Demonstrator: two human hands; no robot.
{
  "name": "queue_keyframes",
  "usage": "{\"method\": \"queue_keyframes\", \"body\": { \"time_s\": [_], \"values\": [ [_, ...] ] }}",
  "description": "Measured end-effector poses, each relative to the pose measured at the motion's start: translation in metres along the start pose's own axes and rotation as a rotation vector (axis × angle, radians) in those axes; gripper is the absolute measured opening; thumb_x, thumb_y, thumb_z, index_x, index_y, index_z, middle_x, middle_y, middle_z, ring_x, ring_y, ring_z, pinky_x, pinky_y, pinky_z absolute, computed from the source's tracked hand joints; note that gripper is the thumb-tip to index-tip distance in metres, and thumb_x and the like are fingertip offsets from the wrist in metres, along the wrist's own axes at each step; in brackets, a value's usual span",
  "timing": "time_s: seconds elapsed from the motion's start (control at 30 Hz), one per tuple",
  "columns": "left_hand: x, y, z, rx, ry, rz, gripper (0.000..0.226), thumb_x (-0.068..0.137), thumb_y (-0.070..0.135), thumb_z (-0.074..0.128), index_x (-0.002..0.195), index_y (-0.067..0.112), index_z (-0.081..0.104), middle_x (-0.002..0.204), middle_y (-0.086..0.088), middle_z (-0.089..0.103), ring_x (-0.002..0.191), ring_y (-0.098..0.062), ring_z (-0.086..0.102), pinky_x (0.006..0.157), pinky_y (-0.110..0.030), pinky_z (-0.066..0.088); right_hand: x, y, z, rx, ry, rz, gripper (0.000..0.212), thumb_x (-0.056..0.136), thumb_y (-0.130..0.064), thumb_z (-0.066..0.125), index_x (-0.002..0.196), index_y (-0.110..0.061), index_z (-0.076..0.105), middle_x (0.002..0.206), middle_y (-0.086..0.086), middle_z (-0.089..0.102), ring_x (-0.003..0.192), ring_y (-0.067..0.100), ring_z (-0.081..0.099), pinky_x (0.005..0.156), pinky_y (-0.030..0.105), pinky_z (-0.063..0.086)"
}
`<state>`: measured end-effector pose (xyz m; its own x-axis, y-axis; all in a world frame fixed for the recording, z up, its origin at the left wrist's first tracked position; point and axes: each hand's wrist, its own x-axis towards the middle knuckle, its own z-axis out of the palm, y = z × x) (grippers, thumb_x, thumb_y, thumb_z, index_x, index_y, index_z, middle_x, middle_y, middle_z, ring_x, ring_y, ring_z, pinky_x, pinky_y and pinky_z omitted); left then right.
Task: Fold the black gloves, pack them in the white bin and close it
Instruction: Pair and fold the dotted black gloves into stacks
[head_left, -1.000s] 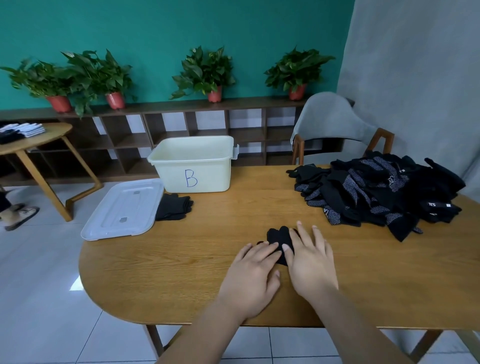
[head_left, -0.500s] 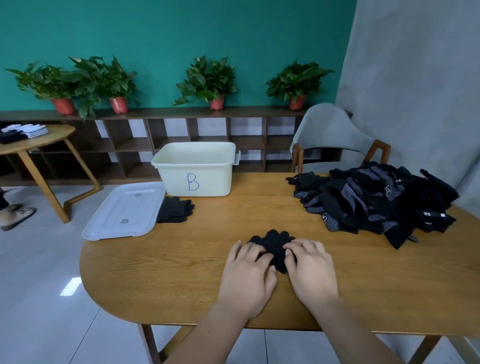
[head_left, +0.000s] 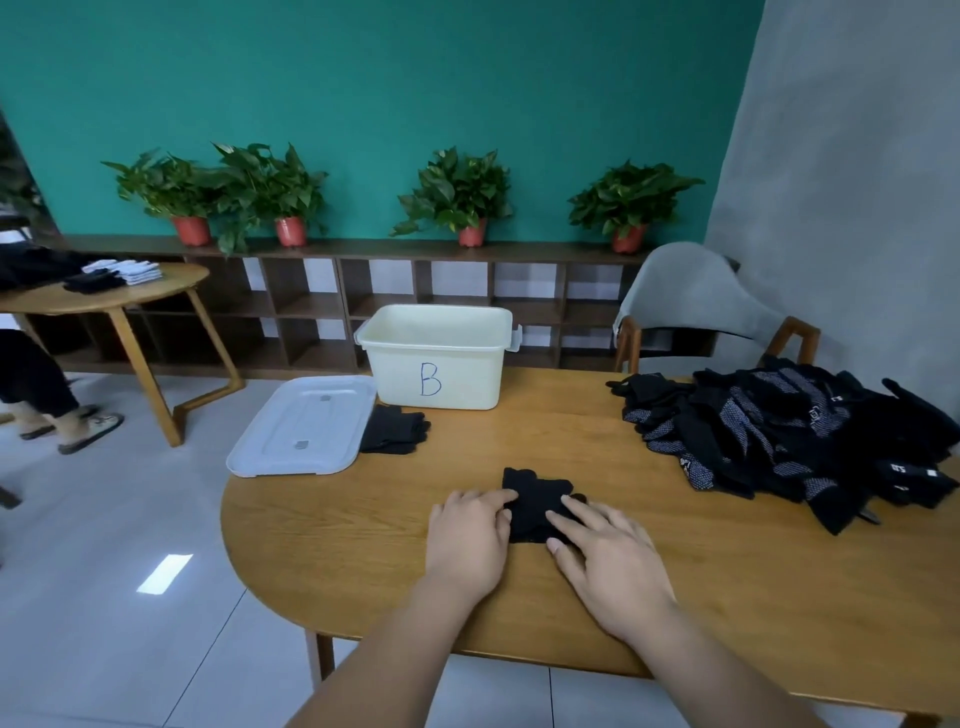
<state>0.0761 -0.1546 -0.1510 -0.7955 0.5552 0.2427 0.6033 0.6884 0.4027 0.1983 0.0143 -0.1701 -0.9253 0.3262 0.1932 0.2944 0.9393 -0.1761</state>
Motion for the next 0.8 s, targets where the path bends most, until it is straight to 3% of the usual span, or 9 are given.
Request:
{"method": "queue_keyframes", "body": {
  "time_s": [0.23, 0.37, 0.47, 0.6, 0.8],
  "values": [
    [0.013, -0.03, -0.031, -0.037, -0.087, -0.199, 0.038, 0.106, 0.031, 0.058, 0.142, 0.043, 0.058, 0.108, 0.016, 0.07, 0.114, -0.015, 0.064, 0.1, -0.036, 0.043, 0.015, -0.053, 0.005, 0.022, -0.09, -0.08, 0.059, 0.108, -0.064, 0.019, 0.162, -0.043, 0.031, 0.17, -0.014, 0.021, 0.156, 0.015, 0.017, 0.126, 0.04, 0.016],
    [0.018, -0.052, -0.041, -0.213, -0.141, -0.313, 0.034, 0.1, 0.021, 0.069, 0.129, 0.04, 0.069, 0.096, 0.016, 0.065, 0.099, -0.012, 0.067, 0.097, -0.036, 0.054, 0.03, -0.071, 0.005, 0.042, -0.116, -0.138, 0.059, 0.108, -0.063, 0.016, 0.162, -0.042, 0.029, 0.171, -0.011, 0.021, 0.157, 0.017, 0.015, 0.127, 0.042, 0.016],
    [0.022, -0.065, -0.049, -0.342, -0.123, -0.352, 0.03, 0.099, 0.013, 0.07, 0.123, 0.031, 0.076, 0.096, 0.009, 0.066, 0.089, -0.009, 0.065, 0.083, -0.023, 0.052, 0.04, -0.077, 0.004, 0.113, -0.097, -0.122, 0.058, 0.109, -0.06, 0.012, 0.164, -0.042, 0.02, 0.172, -0.007, 0.018, 0.156, 0.018, 0.016, 0.127, 0.042, 0.021],
    [0.028, -0.087, -0.058, -0.393, -0.066, -0.415, 0.03, 0.1, 0.006, 0.068, 0.119, 0.028, 0.076, 0.092, 0.005, 0.064, 0.086, -0.009, 0.062, 0.08, -0.02, 0.046, 0.04, -0.075, 0.011, 0.264, -0.067, -0.02, 0.063, 0.107, -0.064, 0.009, 0.166, -0.042, 0.01, 0.173, -0.007, 0.008, 0.157, 0.02, 0.016, 0.126, 0.045, 0.027],
    [0.04, -0.11, -0.079, -0.52, -0.129, -0.501, 0.032, 0.102, 0.004, 0.067, 0.121, 0.029, 0.074, 0.102, 0.007, 0.063, 0.092, -0.01, 0.062, 0.076, -0.019, 0.05, 0.041, -0.071, 0.017, 0.307, -0.039, 0.035, 0.067, 0.105, -0.064, 0.007, 0.165, -0.038, 0.019, 0.171, -0.006, 0.014, 0.156, 0.018, 0.018, 0.126, 0.043, 0.028]
  ]
}}
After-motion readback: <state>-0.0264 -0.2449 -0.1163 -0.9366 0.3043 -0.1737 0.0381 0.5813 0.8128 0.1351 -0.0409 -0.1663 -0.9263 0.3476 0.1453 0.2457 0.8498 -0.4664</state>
